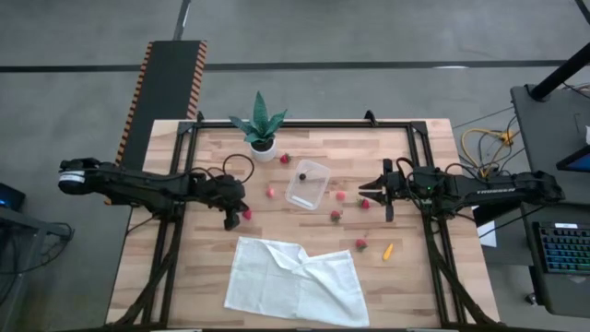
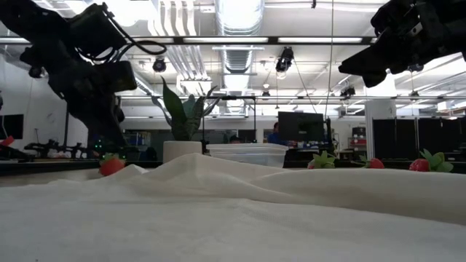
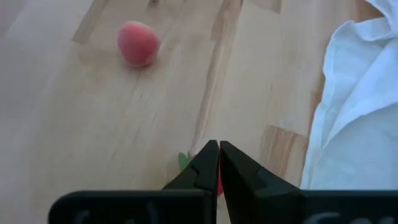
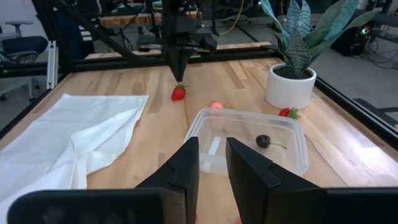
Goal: Pick and placing Produce into tupperware
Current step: Put the red strawberry into the transparent bin
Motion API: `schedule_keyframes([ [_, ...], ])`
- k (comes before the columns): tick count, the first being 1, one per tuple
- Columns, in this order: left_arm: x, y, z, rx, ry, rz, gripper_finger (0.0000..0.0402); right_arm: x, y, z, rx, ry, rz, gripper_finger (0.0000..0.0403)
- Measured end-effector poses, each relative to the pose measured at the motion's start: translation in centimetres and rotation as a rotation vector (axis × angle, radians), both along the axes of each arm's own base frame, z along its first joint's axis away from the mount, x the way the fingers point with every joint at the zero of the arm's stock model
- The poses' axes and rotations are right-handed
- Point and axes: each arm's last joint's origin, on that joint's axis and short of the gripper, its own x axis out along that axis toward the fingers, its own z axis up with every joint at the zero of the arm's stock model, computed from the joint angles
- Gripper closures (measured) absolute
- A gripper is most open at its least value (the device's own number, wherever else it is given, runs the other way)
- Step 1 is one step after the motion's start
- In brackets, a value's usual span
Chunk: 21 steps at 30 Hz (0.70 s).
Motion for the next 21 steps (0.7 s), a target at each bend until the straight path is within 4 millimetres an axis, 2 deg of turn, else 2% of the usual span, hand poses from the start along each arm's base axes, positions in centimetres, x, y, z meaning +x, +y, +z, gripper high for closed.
schedule_keyframes([
  [11,0.05,-0.12,0.12,-0.035,-0.008,-0.024,0.0396,0.0,0.01,0.0,0.002,0.0,0.001,0.0332],
  [14,0.06,-0.12,0.09,-0.04,-0.006,-0.018,0.0371,0.0,0.0,0.0,0.002,0.0,0.0,0.0327],
  [21,-0.12,-0.05,-0.25,-0.046,0.033,0.024,0.0282,0.0,0.0,0.0,0.002,0.0,0.0,0.0326],
])
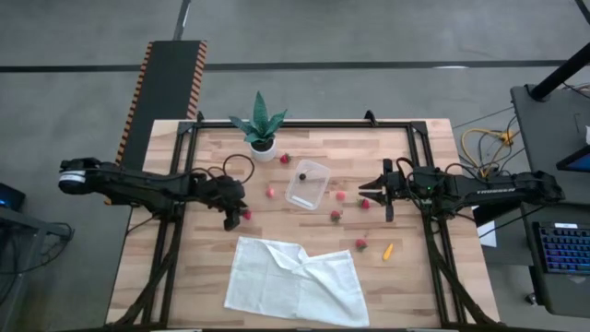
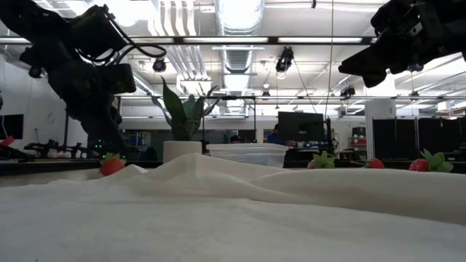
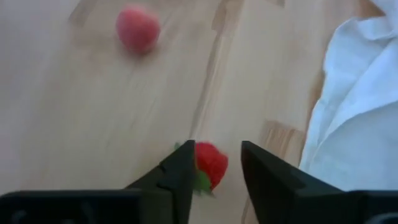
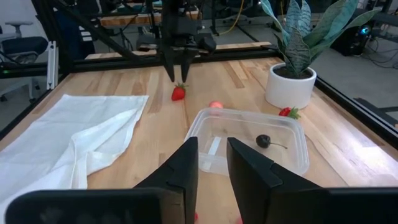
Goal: Pick and placing Produce into tupperware
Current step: Put the red strawberry into the transparent bin
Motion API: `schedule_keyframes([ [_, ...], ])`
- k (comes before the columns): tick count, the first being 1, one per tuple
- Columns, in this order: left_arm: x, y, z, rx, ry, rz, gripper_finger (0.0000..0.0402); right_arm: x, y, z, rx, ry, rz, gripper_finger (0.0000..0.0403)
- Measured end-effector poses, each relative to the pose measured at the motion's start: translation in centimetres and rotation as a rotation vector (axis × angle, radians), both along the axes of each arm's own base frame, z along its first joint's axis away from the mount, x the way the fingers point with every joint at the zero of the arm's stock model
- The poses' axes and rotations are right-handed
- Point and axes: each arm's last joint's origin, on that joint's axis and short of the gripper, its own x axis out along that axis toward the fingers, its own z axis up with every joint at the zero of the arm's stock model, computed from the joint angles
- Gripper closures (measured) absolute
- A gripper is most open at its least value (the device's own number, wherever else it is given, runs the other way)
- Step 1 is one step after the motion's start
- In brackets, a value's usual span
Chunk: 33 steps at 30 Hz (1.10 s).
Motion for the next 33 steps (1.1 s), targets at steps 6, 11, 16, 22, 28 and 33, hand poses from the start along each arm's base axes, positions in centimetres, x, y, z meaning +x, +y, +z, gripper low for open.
schedule_keyframes([
  [6,-0.1,0.2,-0.5,0.031,0.05,0.039,0.0252,0.0,0.0,0.0,0.0,0.0,0.001,0.0333],
  [11,0.1,0.2,-0.7,0.041,0.059,0.046,0.0251,0.0,0.0,0.0,0.001,0.001,0.001,0.0333],
  [16,0.3,0.2,-1.2,0.035,0.087,0.046,0.0251,0.0,0.0,0.0,0.001,0.001,0.001,0.0327],
  [22,0.5,0.2,-1.2,0.037,0.075,0.044,0.0251,0.0,0.0,0.0,0.001,0.001,0.001,0.0329],
  [28,0.4,0.2,-1.2,0.038,0.074,0.044,0.0261,0.0,0.0,0.0,0.001,0.001,0.001,0.0335],
  [33,0.4,0.2,-1.1,0.037,0.071,0.043,0.0303,0.0,0.0,0.0,0.0,0.001,0.001,0.0331],
])
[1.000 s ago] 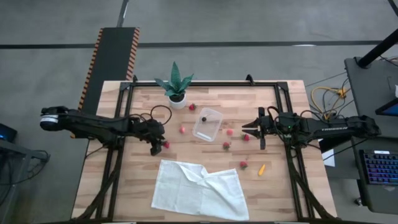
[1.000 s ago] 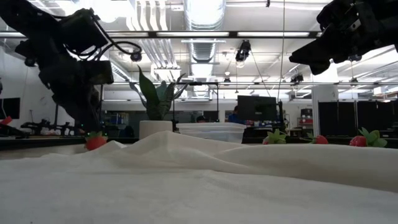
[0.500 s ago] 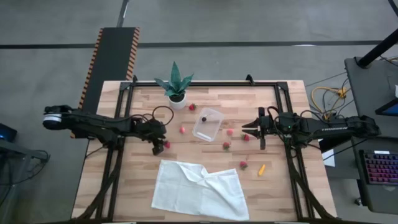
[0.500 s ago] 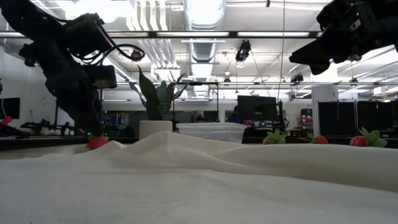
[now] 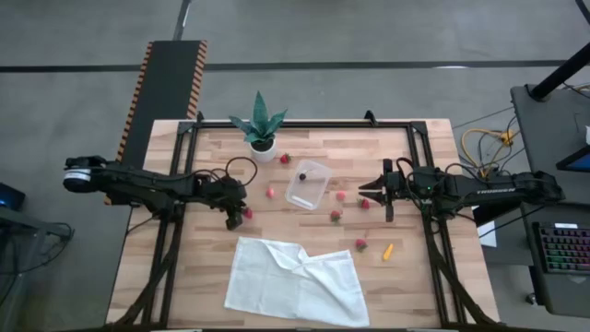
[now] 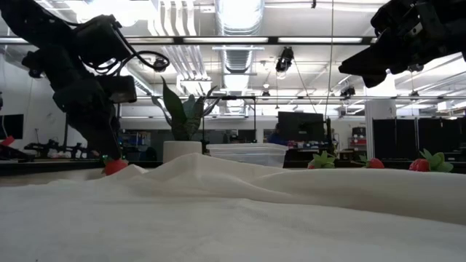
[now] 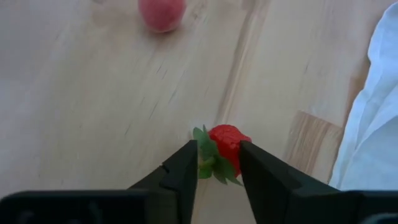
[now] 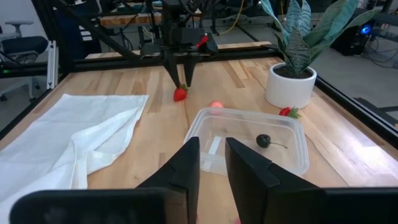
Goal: Pick and placing Produce into tupperware
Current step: Put the red strawberry into the transparent bin
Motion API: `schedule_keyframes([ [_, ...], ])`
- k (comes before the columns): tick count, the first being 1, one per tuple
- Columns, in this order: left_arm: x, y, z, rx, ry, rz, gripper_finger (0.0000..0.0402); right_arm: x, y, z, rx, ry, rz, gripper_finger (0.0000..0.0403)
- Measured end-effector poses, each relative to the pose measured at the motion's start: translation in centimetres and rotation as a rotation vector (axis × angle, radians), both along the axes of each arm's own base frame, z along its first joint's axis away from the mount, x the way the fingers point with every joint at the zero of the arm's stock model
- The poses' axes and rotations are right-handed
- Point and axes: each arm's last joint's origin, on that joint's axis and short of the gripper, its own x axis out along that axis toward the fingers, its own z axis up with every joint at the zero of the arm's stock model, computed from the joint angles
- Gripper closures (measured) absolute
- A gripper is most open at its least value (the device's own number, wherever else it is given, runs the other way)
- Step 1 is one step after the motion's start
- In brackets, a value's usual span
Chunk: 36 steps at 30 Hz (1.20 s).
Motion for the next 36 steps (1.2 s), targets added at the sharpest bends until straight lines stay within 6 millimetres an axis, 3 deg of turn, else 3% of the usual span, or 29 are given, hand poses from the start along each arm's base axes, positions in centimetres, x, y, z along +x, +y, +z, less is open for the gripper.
schedule_keyframes([
  [9,0.02,-0.06,0.03,0.008,-0.004,-0.049,0.0396,0.0,0.0,0.0,0.0,0.0,-0.001,0.0327],
  [36,0.58,-0.2,0.91,-0.01,-0.032,-0.112,0.0401,0.0,0.0,0.01,-0.001,-0.001,-0.001,0.0333],
])
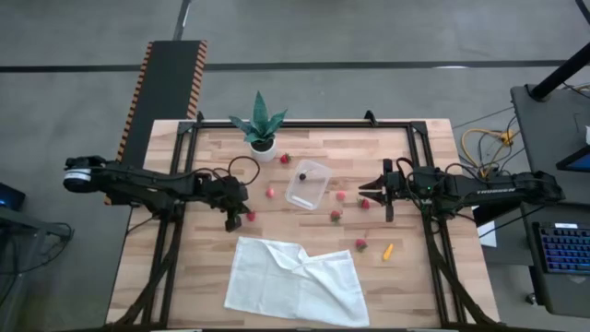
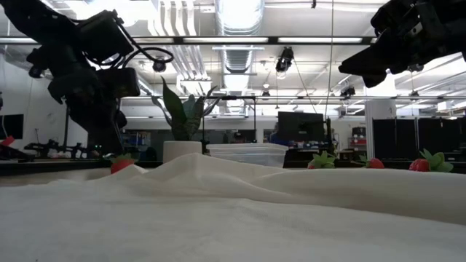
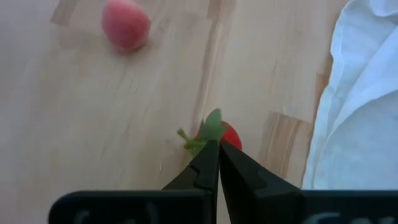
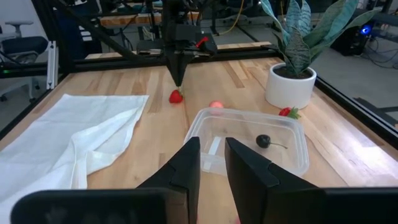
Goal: Pick and placing Produce into tupperware
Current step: Put the red strawberry into the transparent bin
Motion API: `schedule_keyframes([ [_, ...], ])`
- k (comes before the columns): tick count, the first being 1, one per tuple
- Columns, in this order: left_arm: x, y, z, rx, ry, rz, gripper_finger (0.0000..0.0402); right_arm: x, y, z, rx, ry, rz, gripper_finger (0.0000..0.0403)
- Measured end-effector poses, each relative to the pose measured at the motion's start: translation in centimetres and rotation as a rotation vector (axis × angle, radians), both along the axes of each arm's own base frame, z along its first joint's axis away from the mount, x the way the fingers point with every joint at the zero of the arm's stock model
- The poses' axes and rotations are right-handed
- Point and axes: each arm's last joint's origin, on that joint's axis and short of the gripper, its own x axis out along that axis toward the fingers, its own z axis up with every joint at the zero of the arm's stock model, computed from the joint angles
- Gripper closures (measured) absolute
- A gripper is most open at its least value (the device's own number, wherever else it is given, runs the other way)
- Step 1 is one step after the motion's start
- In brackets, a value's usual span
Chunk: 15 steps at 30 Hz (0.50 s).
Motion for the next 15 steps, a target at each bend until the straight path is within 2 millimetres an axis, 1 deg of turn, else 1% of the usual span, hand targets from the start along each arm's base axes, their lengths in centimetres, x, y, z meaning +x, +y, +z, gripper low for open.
schedule_keyframes([
  [6,0.2,0.0,0.5,0.014,-0.023,-0.01,0.0401,0.0,0.0,0.0,0.0,0.0,0.0,0.0328],
  [15,-0.1,0.0,1.3,0.023,-0.06,-0.014,0.0401,0.0,0.0,0.0,0.0,0.0,0.001,0.0334],
])
